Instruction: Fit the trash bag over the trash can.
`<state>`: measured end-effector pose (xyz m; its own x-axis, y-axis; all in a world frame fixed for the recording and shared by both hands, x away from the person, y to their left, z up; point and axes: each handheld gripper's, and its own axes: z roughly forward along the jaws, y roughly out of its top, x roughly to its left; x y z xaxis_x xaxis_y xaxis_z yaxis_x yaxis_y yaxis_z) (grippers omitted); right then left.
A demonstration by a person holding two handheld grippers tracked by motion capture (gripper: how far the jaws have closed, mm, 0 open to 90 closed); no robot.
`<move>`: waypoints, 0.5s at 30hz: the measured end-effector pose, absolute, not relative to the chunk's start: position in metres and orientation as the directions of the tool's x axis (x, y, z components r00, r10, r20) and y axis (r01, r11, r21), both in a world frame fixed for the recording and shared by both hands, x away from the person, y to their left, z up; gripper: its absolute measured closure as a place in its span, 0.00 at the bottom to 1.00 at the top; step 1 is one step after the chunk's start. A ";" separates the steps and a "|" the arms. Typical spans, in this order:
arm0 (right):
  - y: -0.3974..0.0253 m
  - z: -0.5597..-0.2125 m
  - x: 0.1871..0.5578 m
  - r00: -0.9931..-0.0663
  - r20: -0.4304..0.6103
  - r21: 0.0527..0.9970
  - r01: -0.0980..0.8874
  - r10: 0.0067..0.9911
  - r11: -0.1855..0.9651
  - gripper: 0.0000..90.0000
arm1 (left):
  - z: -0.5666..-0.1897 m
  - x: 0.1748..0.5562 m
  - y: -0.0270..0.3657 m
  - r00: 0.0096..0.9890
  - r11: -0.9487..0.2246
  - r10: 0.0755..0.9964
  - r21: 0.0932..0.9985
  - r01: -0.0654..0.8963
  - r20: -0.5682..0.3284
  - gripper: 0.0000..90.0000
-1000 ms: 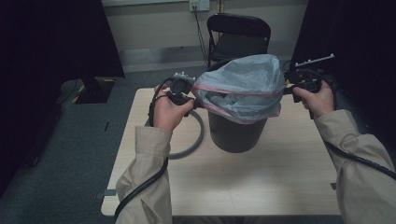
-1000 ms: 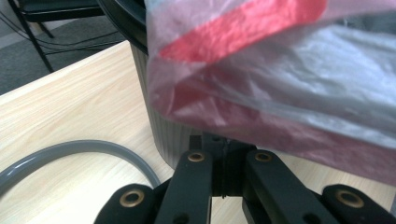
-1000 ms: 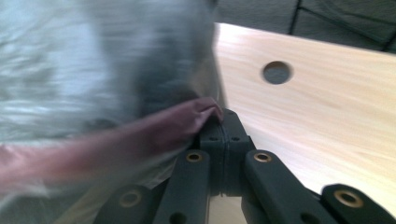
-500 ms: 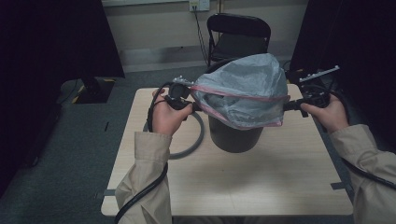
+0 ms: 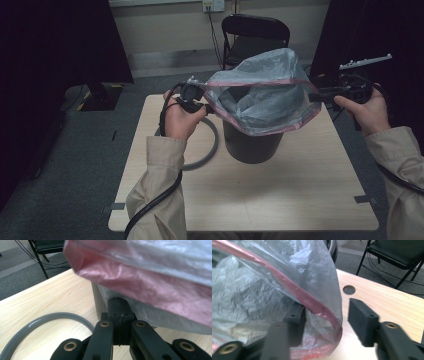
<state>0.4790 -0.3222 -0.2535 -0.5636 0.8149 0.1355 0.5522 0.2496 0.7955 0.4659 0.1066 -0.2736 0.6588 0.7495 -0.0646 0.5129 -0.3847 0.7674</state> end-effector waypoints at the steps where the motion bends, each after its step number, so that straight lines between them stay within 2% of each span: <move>1: -0.323 -0.253 0.481 -0.563 0.150 0.799 0.553 0.813 0.235 0.62 | -0.273 0.467 0.106 0.658 -0.385 0.750 0.769 0.510 -0.061 1.00; 2: -0.324 -0.253 0.484 -0.551 0.179 0.797 0.567 0.815 0.208 0.65 | -0.273 0.468 0.106 0.658 -0.387 0.751 0.768 0.510 -0.059 1.00; 3: -0.325 -0.253 0.487 -0.535 0.195 0.800 0.572 0.822 0.182 0.78 | -0.273 0.469 0.107 0.659 -0.386 0.750 0.768 0.510 -0.060 1.00; 7: -0.324 -0.259 0.499 -0.496 0.198 0.793 0.588 0.846 0.159 0.95 | -0.278 0.475 0.106 0.663 -0.386 0.745 0.764 0.518 -0.073 1.00; 10: -0.321 -0.273 0.514 -0.460 0.214 0.778 0.614 0.862 0.134 0.98 | -0.281 0.479 0.105 0.670 -0.384 0.737 0.763 0.520 -0.086 1.00; 15: -0.307 -0.296 0.533 -0.467 0.271 0.749 0.651 0.842 0.121 0.99 | -0.285 0.485 0.103 0.683 -0.378 0.722 0.767 0.519 -0.106 1.00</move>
<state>0.5328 -0.3066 -0.2960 -0.4671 0.8418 0.2707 0.6514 0.1205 0.7491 0.4845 0.1031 -0.2853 0.6831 0.7225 -0.1063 0.5190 -0.3779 0.7667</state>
